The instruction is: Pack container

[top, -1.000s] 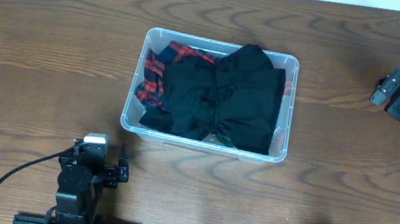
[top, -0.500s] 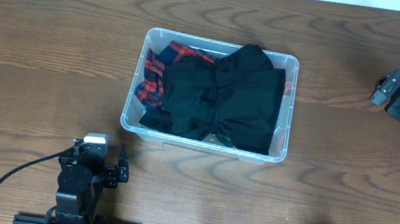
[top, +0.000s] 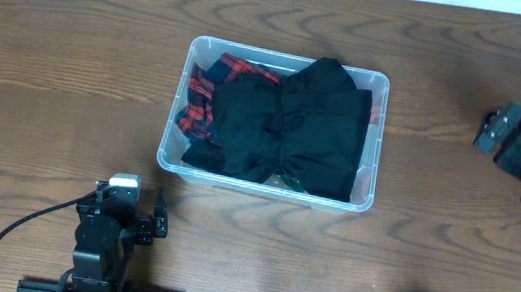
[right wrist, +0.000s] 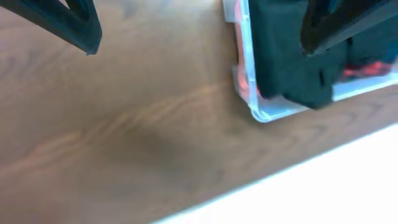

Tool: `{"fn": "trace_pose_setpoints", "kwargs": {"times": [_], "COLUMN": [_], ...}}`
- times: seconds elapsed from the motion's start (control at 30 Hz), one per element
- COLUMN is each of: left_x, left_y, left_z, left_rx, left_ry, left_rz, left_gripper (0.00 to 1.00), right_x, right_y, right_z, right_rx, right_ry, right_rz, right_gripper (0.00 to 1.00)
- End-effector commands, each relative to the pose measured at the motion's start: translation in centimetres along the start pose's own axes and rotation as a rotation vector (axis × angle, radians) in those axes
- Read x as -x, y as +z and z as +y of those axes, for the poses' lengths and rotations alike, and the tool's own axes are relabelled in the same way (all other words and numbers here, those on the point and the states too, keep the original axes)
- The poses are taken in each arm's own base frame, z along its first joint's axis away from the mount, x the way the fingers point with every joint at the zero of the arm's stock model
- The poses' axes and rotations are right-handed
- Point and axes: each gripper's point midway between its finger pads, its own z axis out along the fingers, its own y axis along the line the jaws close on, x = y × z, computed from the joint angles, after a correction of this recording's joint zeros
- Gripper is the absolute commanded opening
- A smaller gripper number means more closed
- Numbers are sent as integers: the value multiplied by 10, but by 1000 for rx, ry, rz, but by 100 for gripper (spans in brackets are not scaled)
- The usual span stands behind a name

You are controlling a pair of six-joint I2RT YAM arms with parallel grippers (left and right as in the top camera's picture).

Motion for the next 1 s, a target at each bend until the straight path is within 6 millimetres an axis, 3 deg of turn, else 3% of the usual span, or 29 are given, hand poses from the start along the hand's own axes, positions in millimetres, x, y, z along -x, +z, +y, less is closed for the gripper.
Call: {"fn": "trace_pose_setpoints", "kwargs": {"times": [0.0,0.17,0.53,0.97], "left_x": [-3,-3,-3,-3], "left_y": [2,2,2,2], "left_z": [1,1,1,1], "left_rx": [5,5,5,5], "left_ry": [4,4,4,4], "left_rz": [2,2,2,2], "left_gripper": [98,98,98,98], "right_x": [-13,-45,-152,-212], "right_y": [-10,-3,26,63], "right_z": [-6,-9,-38,-55], "right_rx": [-11,35,71,91], "right_ry": [-50,-137,-210,-215], "right_rz": [-69,-169,-192,-204], "right_gripper": [99,99,99,99]}}
